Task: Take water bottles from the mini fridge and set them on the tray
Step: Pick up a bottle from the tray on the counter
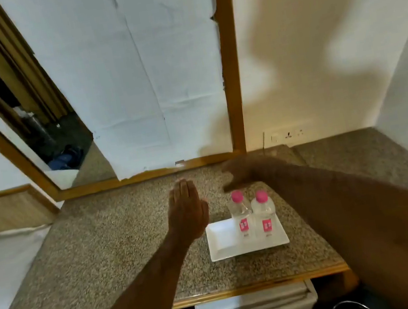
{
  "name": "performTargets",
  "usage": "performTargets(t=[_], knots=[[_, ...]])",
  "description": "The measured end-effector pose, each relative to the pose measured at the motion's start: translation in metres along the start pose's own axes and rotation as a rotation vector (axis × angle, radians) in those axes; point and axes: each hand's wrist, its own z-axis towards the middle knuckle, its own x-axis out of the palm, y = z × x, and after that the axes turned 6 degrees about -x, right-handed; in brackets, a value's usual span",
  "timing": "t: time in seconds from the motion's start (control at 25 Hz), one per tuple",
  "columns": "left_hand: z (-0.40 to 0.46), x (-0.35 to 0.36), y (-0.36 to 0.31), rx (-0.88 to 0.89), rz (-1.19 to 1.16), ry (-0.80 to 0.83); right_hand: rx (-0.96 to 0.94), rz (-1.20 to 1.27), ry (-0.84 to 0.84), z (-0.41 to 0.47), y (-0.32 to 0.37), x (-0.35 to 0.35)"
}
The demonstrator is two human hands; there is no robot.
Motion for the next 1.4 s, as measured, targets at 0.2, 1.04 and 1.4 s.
performTargets(t=[0.2,1.04,1.4], knots=[[-0.059,0.045,0.016,-0.041,-0.004,0.147,0.111,-0.125,0.300,-0.002,0.005,0.062],[-0.130,0.135,-0.197,0.451,-0.119,0.371,0.366,-0.103,0.295,-0.228,-0.109,0.158],[-0.085,0.227,-0.262,0.461,-0.135,0.191,0.592,0.288,0.196,-0.254,-0.242,0.426]])
